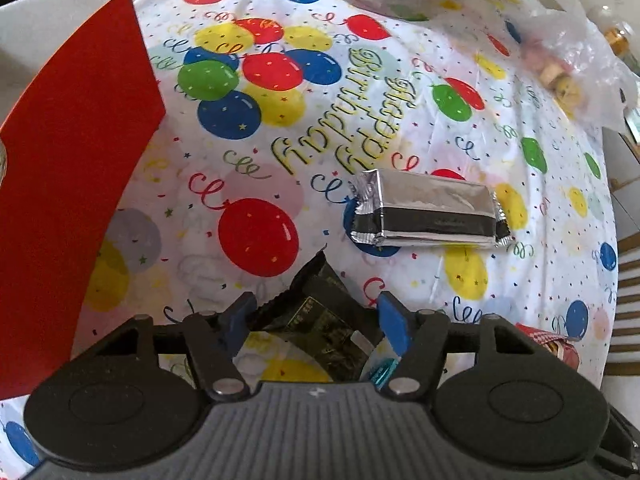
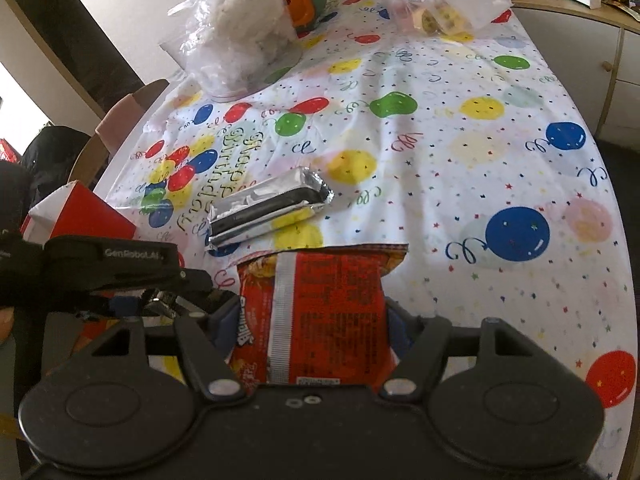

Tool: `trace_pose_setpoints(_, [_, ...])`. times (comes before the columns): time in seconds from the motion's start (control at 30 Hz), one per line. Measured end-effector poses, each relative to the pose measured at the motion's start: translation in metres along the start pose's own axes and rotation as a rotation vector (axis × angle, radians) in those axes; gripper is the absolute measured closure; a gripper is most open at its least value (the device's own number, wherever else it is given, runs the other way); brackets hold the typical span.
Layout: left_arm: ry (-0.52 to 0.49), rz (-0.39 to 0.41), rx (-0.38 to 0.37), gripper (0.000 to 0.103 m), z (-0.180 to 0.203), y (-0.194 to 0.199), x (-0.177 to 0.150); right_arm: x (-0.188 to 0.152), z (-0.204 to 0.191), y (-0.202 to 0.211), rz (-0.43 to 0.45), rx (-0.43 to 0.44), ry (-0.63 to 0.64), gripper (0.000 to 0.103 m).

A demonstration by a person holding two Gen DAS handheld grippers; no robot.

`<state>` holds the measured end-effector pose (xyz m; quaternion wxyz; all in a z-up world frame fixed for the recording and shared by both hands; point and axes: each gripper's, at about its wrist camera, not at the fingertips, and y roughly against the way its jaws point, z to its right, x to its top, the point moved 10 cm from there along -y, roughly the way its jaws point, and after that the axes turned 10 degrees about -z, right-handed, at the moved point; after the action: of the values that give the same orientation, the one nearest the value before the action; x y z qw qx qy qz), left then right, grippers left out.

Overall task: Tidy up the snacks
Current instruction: 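Grasp the red snack packet with the right gripper while the left gripper grasps the dark wrapper, then carry the red packet and dark wrapper over the box with both grippers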

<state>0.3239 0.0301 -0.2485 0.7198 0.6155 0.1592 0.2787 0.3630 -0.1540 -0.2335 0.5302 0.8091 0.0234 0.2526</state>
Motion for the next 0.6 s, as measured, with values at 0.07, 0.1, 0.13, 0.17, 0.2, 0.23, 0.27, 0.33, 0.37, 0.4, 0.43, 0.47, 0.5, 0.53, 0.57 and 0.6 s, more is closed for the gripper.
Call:
trace_pose_setpoints(0.07, [-0.007,0.006,-0.009,0.042,-0.001,0.001,0.000,-0.002,-0.001,0.001,0.001,-0.004,0.007,0.033])
trace_pose_setpoints(0.1, [-0.007,0.007,-0.016,0.045,-0.002,0.002,0.000,-0.003,-0.001,0.001,0.001,-0.004,0.007,0.033])
trace_pose_setpoints(0.13, [-0.010,0.009,-0.021,0.047,-0.003,0.003,0.000,-0.005,-0.002,0.001,0.001,-0.004,0.005,0.033])
trace_pose_setpoints(0.17, [-0.018,0.014,-0.029,0.051,-0.003,0.004,0.000,-0.006,-0.002,0.001,0.000,-0.002,0.001,0.033])
trace_pose_setpoints(0.2, [-0.025,0.019,-0.039,0.055,-0.003,0.006,0.001,-0.008,-0.003,0.001,-0.001,-0.002,-0.001,0.033])
trace_pose_setpoints(0.23, [-0.028,0.021,-0.051,0.056,-0.004,0.007,0.001,-0.009,-0.003,0.002,-0.002,-0.003,-0.001,0.033])
trace_pose_setpoints(0.27, [-0.029,0.021,-0.055,0.056,-0.004,0.007,0.001,-0.011,-0.004,0.002,-0.004,-0.006,0.000,0.033])
trace_pose_setpoints(0.33, [-0.033,0.025,-0.058,0.056,-0.006,0.008,0.000,-0.013,-0.004,0.003,-0.006,-0.013,0.001,0.033])
trace_pose_setpoints(0.37, [-0.034,0.024,-0.066,0.057,-0.007,0.009,-0.001,-0.014,-0.005,0.003,-0.007,-0.016,0.002,0.033])
trace_pose_setpoints(0.4, [-0.033,0.024,-0.071,0.057,-0.008,0.010,-0.002,-0.015,-0.005,0.005,-0.008,-0.021,0.001,0.033])
trace_pose_setpoints(0.43, [-0.035,0.025,-0.076,0.058,-0.009,0.012,-0.003,-0.017,-0.005,0.006,-0.007,-0.024,0.001,0.033])
trace_pose_setpoints(0.47, [-0.039,0.026,-0.081,0.058,-0.010,0.014,-0.005,-0.018,-0.006,0.007,-0.006,-0.025,0.000,0.033])
trace_pose_setpoints(0.5, [-0.042,0.027,-0.086,0.063,-0.011,0.016,-0.006,-0.019,-0.007,0.009,-0.008,-0.027,0.000,0.033])
trace_pose_setpoints(0.53, [-0.045,0.024,-0.093,0.063,-0.012,0.018,-0.008,-0.021,-0.008,0.010,-0.009,-0.030,0.003,0.033])
trace_pose_setpoints(0.57, [-0.044,0.022,-0.096,0.063,-0.013,0.020,-0.010,-0.022,-0.010,0.012,-0.009,-0.031,0.007,0.033])
trace_pose_setpoints(0.6, [-0.046,0.020,-0.098,0.063,-0.015,0.021,-0.012,-0.024,-0.012,0.013,-0.010,-0.032,0.009,0.033])
